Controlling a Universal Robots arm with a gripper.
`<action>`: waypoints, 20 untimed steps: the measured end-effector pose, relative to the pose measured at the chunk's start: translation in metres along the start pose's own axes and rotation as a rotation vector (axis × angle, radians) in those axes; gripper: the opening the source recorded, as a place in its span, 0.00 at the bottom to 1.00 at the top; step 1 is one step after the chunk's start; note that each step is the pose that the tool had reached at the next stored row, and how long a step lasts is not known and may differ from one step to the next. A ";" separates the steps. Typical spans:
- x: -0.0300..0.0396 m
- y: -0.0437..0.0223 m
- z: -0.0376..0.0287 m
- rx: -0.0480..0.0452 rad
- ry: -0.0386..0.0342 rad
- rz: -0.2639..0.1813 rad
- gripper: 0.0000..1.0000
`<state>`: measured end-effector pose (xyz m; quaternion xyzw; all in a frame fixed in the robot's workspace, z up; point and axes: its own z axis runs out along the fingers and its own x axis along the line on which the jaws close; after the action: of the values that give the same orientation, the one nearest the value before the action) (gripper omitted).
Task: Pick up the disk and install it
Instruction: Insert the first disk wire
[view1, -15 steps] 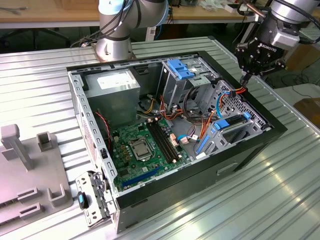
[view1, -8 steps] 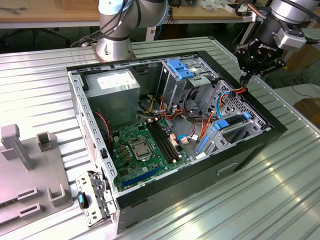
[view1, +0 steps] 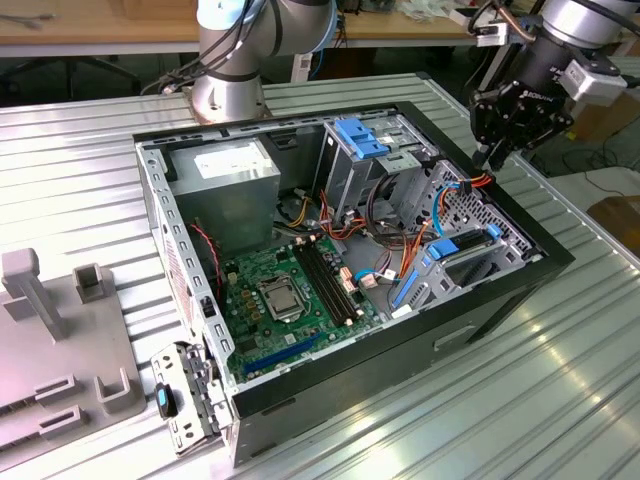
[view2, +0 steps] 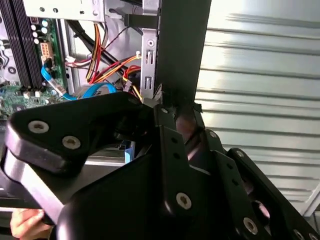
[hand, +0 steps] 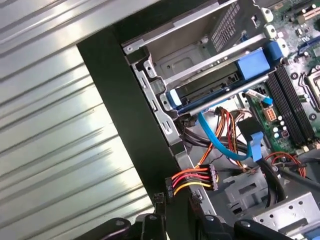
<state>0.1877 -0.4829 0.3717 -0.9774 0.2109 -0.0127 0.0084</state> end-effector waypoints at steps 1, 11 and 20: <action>0.0003 0.0006 0.0002 -0.0001 0.0000 -0.010 0.33; -0.0028 -0.0041 0.0019 -0.1461 0.0802 -0.030 0.39; -0.0111 -0.0193 0.0053 -0.1709 0.0947 -0.069 0.39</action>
<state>0.1857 -0.4607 0.3667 -0.9796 0.1774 -0.0411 -0.0854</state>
